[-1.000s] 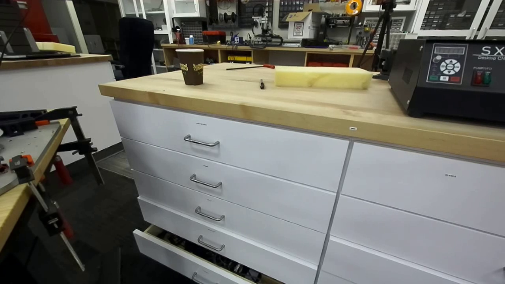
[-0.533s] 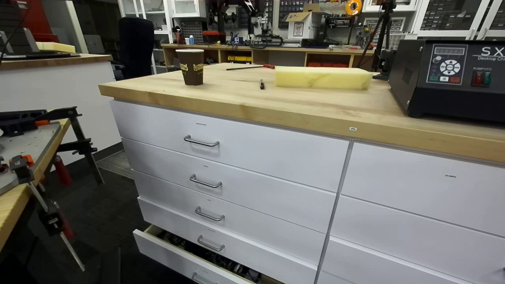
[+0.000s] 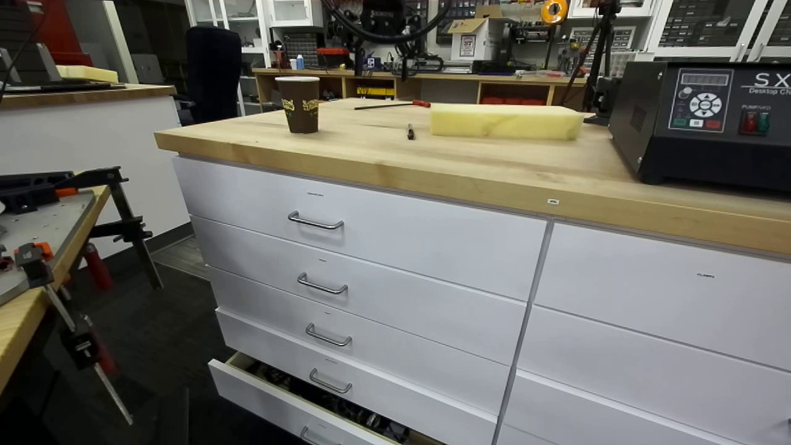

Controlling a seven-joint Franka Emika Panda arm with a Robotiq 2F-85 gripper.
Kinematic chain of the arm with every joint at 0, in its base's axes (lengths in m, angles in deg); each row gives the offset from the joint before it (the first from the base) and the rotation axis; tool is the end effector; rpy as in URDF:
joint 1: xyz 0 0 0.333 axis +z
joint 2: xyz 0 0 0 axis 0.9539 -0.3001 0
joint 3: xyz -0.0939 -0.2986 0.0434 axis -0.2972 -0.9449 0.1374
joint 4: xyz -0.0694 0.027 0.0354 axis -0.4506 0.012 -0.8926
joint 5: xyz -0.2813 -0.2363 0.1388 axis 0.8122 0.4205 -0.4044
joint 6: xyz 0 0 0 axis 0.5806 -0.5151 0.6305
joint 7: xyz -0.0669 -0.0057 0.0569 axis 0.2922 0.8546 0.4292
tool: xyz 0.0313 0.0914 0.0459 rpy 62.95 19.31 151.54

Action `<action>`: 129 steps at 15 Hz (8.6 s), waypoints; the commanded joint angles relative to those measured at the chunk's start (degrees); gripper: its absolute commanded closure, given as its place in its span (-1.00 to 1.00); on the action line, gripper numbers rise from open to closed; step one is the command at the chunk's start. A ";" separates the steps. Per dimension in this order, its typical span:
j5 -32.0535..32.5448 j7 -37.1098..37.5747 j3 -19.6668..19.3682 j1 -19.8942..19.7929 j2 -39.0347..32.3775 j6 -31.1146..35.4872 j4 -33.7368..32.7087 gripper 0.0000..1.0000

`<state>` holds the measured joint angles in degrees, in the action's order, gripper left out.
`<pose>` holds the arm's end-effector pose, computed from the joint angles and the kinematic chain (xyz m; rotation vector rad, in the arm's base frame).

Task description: Pick the pen and put it in the cup

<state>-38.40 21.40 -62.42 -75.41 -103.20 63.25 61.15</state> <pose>0.6310 -0.0097 0.3182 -2.8697 -1.0978 -0.0439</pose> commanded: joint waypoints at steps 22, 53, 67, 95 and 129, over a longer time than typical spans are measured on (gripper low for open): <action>2.22 -10.30 3.24 -3.09 -26.92 -12.81 -32.04 0.34; 3.04 -5.64 2.49 -3.04 -26.70 -22.43 -36.09 -1.00; 3.51 -5.60 2.45 -2.95 -28.55 -20.90 -35.15 0.16; 6.15 -2.89 1.56 -0.84 -14.90 -25.17 -28.54 0.92; 11.23 2.67 4.85 8.37 20.09 -26.29 16.74 0.92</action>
<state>-29.38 21.93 -57.97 -67.97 -84.04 37.27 76.60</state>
